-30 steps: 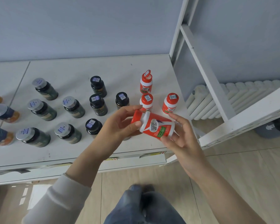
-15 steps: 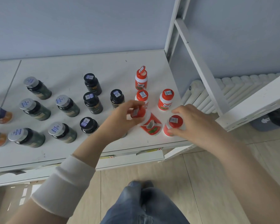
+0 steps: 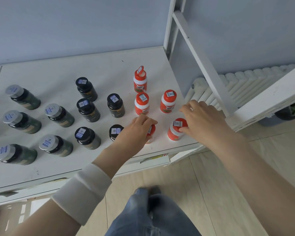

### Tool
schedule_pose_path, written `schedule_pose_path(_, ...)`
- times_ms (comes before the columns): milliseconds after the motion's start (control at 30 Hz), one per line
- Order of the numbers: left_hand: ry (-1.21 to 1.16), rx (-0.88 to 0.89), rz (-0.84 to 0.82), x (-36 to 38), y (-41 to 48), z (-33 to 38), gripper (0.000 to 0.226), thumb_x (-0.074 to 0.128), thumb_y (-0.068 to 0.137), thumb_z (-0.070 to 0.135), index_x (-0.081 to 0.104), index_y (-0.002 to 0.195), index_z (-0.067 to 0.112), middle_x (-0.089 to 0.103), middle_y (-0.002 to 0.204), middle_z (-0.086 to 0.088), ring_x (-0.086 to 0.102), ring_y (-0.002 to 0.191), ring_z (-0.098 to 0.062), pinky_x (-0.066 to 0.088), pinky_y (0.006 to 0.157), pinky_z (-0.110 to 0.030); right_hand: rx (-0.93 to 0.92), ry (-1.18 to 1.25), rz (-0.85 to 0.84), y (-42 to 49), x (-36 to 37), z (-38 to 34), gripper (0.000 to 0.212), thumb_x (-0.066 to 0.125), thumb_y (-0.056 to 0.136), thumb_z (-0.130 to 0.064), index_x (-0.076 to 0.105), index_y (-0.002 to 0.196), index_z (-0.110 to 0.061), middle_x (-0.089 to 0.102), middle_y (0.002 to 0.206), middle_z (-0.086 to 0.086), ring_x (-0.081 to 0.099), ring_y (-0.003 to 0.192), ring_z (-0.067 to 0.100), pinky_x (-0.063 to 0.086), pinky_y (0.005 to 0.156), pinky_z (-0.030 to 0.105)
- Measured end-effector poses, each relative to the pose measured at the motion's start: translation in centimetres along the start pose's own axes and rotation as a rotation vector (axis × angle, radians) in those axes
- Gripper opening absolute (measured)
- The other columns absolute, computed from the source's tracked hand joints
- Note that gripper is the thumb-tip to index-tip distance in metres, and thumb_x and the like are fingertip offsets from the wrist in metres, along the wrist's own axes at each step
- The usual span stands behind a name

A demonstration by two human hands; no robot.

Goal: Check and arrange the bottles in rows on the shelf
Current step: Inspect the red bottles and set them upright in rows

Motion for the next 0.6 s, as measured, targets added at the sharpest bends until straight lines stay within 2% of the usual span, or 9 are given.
schedule_pose_path(133, -0.005, 0.005, -0.044, -1.3, 0.5, 0.7, 0.063, 0.058, 0.087, 0.034, 0.027, 0.142, 0.027, 0.028, 0.149, 0.003, 0.031, 0.136, -0.021, 0.033, 0.108, -0.036, 0.025, 0.026, 0.003, 0.7, 0.4, 0.8, 0.055, 0.052, 0.089, -0.044, 0.037, 0.133, -0.015, 0.046, 0.131, 0.01, 0.049, 0.116, 0.027, 0.043, 0.09, 0.035)
schedule_pose_path(233, -0.054, 0.036, 0.086, -3.6, 3.5, 2.2, 0.06, 0.058, 0.087, 0.035, 0.032, 0.14, 0.024, 0.033, 0.147, 0.0, 0.04, 0.13, -0.021, 0.039, 0.103, -0.036, 0.05, 0.047, -0.004, 1.3, 0.8, 1.3, 0.055, 0.054, 0.088, -0.044, 0.038, 0.132, -0.015, 0.046, 0.127, 0.01, 0.05, 0.114, 0.028, 0.044, 0.089, 0.038)
schedule_pose_path(333, -0.019, 0.022, 0.195, -4.5, 8.0, 3.4, 0.058, 0.06, 0.087, 0.032, 0.035, 0.138, 0.021, 0.038, 0.144, -0.005, 0.041, 0.129, -0.024, 0.041, 0.1, -0.037, 0.072, 0.075, 0.008, 2.1, 1.1, 1.8, 0.054, 0.056, 0.088, -0.043, 0.039, 0.131, -0.016, 0.046, 0.123, 0.009, 0.05, 0.112, 0.029, 0.046, 0.088, 0.041)
schedule_pose_path(500, 0.085, -0.014, 0.124, -3.0, 12.3, 3.6, 0.049, 0.061, 0.086, 0.033, 0.043, 0.13, 0.019, 0.05, 0.126, -0.007, 0.052, 0.112, -0.025, 0.046, 0.081, -0.032, 0.032, 0.135, 0.079, 2.9, 1.2, 2.4, 0.038, 0.044, 0.096, -0.035, 0.038, 0.128, -0.014, 0.046, 0.125, 0.008, 0.049, 0.115, 0.026, 0.042, 0.09, 0.036)
schedule_pose_path(600, -0.147, -0.056, 0.206, -4.6, 11.2, 2.2, 0.039, 0.064, 0.084, 0.026, 0.052, 0.12, 0.018, 0.057, 0.115, -0.001, 0.057, 0.1, -0.019, 0.046, 0.081, -0.026, 0.09, 0.37, 0.135, 3.2, 1.5, 3.1, 0.042, 0.038, 0.098, -0.034, 0.031, 0.134, -0.015, 0.043, 0.131, 0.009, 0.049, 0.117, 0.026, 0.041, 0.091, 0.034)
Point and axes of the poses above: each hand's wrist, its own y-axis towards the middle knuckle, its own x-axis out of the palm, z = x × y, the point moved 5 cm from there along y, towards the middle knuckle
